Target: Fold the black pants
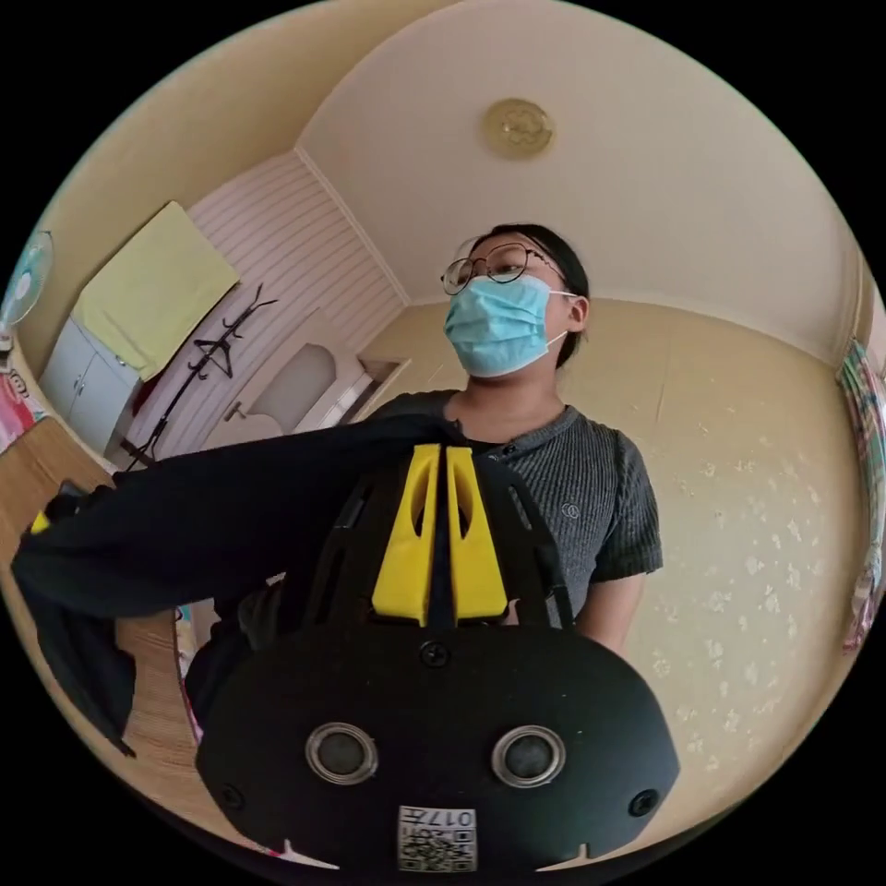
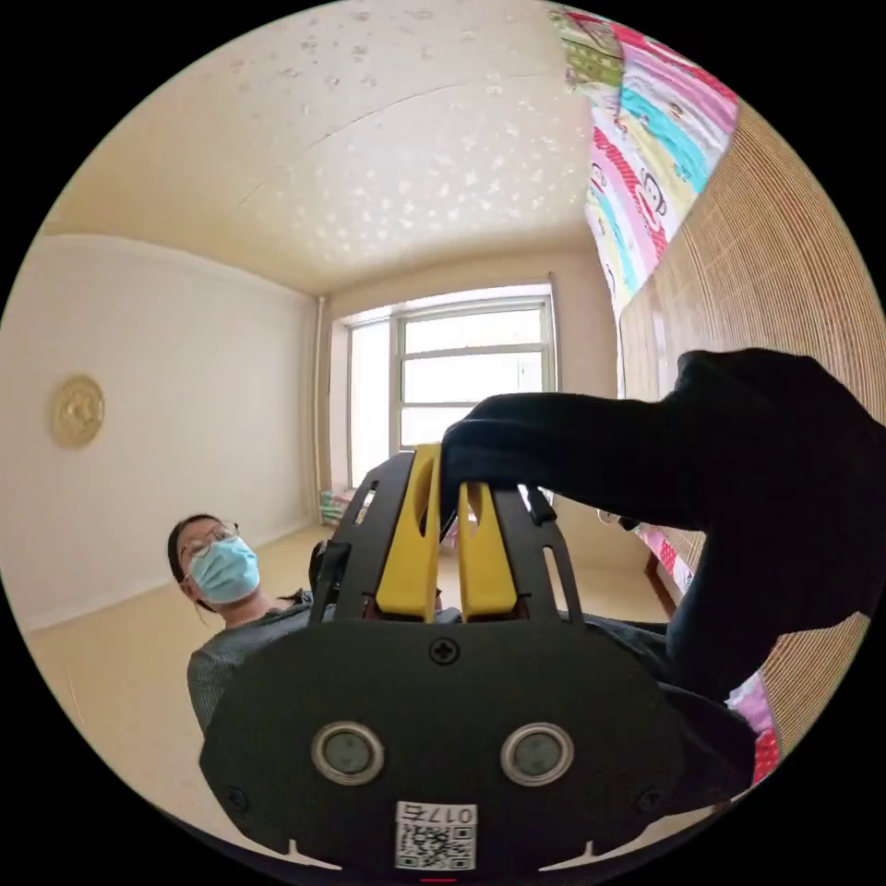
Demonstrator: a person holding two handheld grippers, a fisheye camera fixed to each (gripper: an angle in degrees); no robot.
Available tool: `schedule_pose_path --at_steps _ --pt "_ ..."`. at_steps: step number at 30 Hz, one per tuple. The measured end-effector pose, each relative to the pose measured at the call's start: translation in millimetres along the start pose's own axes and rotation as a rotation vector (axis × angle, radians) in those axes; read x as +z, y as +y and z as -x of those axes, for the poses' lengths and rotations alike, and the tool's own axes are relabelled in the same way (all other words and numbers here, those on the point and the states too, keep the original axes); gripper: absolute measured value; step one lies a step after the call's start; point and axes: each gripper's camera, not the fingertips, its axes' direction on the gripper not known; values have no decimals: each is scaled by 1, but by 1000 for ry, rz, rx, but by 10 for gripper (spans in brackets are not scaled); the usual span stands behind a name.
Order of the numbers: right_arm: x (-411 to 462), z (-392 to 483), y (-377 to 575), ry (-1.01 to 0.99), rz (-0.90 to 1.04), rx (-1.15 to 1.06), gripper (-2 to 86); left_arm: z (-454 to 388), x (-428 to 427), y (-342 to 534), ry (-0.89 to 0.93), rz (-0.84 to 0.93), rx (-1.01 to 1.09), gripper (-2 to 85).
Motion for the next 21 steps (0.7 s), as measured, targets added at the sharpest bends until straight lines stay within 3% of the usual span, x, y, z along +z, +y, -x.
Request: schedule_pose_path --at_steps 4,5,8,12,15,17,20,21 --pt "47 116 22 -172 345 -602 0 -19 -72 57 -587 -168 -458 60" --pt "55 145 37 -232 448 -771 -1 -21 -79 65 -634 -199 -504 79" --pt "58 202 70 -325 505 -1081 -1 -26 -92 93 -690 -344 -569 113" --pt "87 257 99 -331 672 -1279 0 8 -83 92 -522 -436 -554 146" --pt "98 279 116 -548 654 -1442 0 44 -68 69 -393 -437 -534 168" --pt "95 276 113 -765 533 -1468 0 76 -53 56 -316 -425 -593 185" --pt "100 259 115 -862 418 -1468 0 144 -15 47 5 -416 -715 228" --pt "104 255 116 -862 419 -1465 0 168 3 48 186 -456 -749 235"
